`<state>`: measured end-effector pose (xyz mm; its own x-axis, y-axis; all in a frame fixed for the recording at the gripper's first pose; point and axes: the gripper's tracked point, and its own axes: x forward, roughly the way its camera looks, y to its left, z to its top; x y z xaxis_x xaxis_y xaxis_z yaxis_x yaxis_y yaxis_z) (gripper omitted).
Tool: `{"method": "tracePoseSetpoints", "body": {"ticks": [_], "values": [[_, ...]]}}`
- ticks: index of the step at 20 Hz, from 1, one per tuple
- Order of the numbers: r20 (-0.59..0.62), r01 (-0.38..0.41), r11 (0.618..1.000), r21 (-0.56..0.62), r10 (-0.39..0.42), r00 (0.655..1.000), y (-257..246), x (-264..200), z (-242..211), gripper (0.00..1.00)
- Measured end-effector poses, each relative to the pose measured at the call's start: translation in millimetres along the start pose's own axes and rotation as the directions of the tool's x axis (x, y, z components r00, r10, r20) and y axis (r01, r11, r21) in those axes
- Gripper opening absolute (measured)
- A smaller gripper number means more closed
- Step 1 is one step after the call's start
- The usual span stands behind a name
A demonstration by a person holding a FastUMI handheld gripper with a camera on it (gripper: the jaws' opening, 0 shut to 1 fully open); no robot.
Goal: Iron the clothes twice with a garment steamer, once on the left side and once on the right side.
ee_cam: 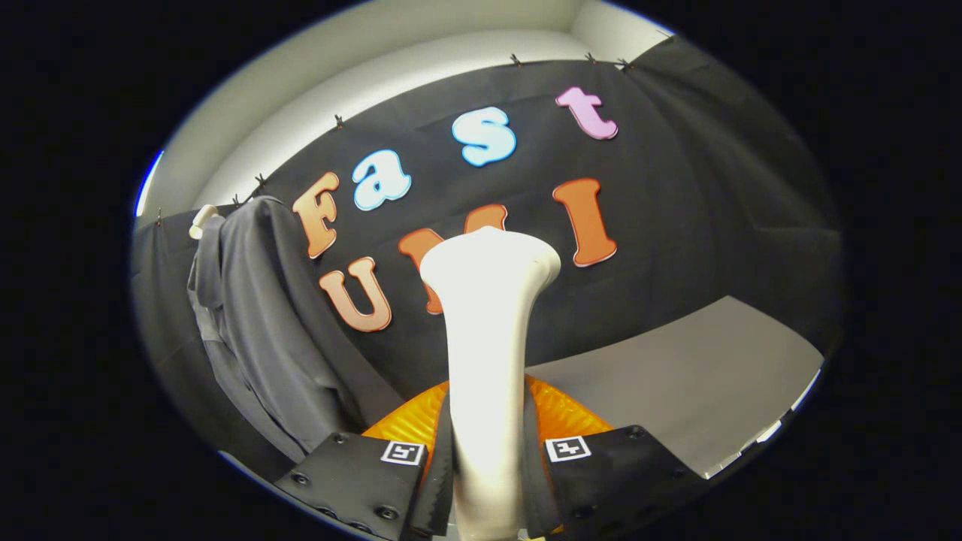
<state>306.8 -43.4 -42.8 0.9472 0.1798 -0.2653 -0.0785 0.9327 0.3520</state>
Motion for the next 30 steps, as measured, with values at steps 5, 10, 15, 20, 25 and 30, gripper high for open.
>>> {"method": "tracePoseSetpoints", "body": {"ticks": [5, 10, 15, 20, 25, 30], "values": [[0.186, 0.051, 0.998, -0.022, -0.046, 0.982, 33, -75, 11, 0.44], [0.254, 0.061, 0.993, -0.099, -0.035, 0.967, 77, -137, -3, 0.44], [0.288, 0.012, 0.980, -0.196, 0.045, 0.957, 151, -169, -19, 0.44], [0.283, -0.064, 0.968, -0.243, 0.134, 0.950, 221, -153, -30, 0.44], [0.300, -0.067, 0.959, -0.276, 0.152, 0.942, 261, -125, -41, 0.44], [0.282, -0.014, 0.949, -0.315, 0.107, 0.953, 269, -82, -58, 0.44]]}}
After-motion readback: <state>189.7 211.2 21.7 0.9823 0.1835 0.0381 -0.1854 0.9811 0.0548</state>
